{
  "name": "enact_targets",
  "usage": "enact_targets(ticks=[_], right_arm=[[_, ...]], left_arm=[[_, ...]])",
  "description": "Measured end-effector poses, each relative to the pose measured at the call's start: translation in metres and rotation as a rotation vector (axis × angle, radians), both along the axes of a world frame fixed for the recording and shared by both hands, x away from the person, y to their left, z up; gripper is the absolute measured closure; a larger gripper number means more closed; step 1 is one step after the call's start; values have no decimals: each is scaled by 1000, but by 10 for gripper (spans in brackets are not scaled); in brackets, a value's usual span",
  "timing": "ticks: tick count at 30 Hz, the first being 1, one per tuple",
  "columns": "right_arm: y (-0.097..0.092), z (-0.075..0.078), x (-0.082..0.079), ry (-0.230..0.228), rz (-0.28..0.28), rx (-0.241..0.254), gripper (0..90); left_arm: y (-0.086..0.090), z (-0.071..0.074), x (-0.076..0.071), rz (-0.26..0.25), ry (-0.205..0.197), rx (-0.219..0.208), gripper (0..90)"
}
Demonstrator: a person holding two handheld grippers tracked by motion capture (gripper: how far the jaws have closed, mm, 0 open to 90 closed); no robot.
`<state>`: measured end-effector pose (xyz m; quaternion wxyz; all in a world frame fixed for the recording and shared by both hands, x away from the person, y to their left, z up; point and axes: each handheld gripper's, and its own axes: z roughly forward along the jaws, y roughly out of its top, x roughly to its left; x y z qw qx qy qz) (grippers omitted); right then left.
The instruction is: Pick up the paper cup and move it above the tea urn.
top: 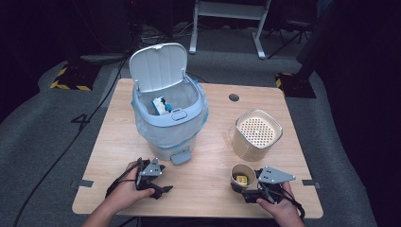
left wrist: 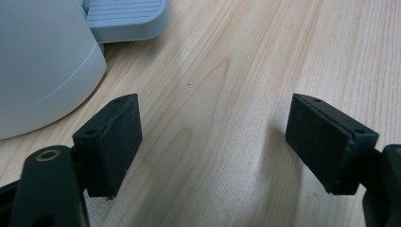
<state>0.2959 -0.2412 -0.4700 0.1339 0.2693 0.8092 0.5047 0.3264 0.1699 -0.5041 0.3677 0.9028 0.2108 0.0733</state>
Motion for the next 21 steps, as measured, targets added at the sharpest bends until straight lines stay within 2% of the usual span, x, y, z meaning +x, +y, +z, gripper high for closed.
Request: enact_targets(ticks=[9, 12, 21], right_arm=[[-9, 25, 7, -12, 32, 37, 313], [-14, 39, 11, -18, 38, 35, 316], [-23, 62, 21, -31, 38, 13, 321]], left_arm=[[0, 0, 0, 2, -3, 2, 195], [0, 0, 0, 1, -1, 1, 193], [0, 0, 0, -1, -2, 2, 191]])
